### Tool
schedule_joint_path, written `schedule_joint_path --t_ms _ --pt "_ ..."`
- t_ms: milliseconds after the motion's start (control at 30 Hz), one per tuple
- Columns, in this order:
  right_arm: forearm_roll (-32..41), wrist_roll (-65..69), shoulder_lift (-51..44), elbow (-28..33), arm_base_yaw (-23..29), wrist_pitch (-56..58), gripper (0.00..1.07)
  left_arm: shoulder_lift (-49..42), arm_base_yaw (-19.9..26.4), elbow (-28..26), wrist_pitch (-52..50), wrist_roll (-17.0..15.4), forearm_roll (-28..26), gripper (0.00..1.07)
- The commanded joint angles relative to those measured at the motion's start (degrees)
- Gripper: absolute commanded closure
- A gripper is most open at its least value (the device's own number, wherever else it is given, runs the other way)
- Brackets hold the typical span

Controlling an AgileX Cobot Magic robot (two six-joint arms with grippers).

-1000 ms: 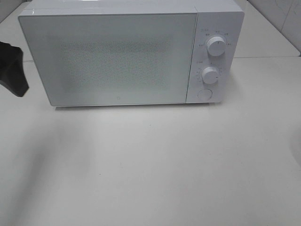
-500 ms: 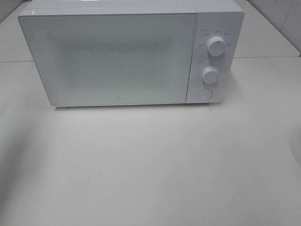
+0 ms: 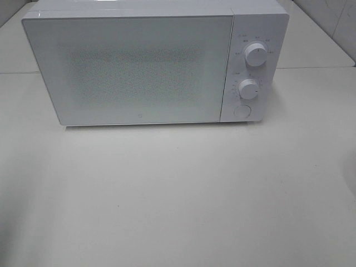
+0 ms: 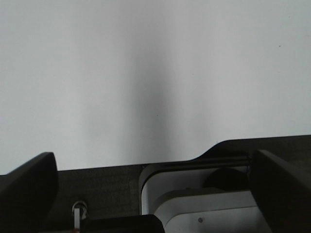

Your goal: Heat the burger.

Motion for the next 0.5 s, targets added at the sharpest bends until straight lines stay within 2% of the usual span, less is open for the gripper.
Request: schedule_joint_path --t_ms 33,267,300,500 --pt "-0.06 -0.34 -1.66 0.00 -0.29 -0.34 0.67 -11.46 -0.11 3.27 -0.40 -0.29 -0.40 0.06" --pt "-0.06 -0.34 -1.66 0.00 -0.29 -0.34 0.67 -22.92 -0.11 5.67 -1.83 -0.29 0.11 0.06" --pt "-0.06 -0.34 -1.66 0.00 -0.29 -0.34 0.67 -26.18 -0.11 6.76 -5.21 -0.29 0.40 0.06" --pt "-0.06 -0.34 -1.66 0.00 -0.29 -0.34 0.67 -32.60 -0.11 9.40 -6.47 -0.29 0.63 0.06"
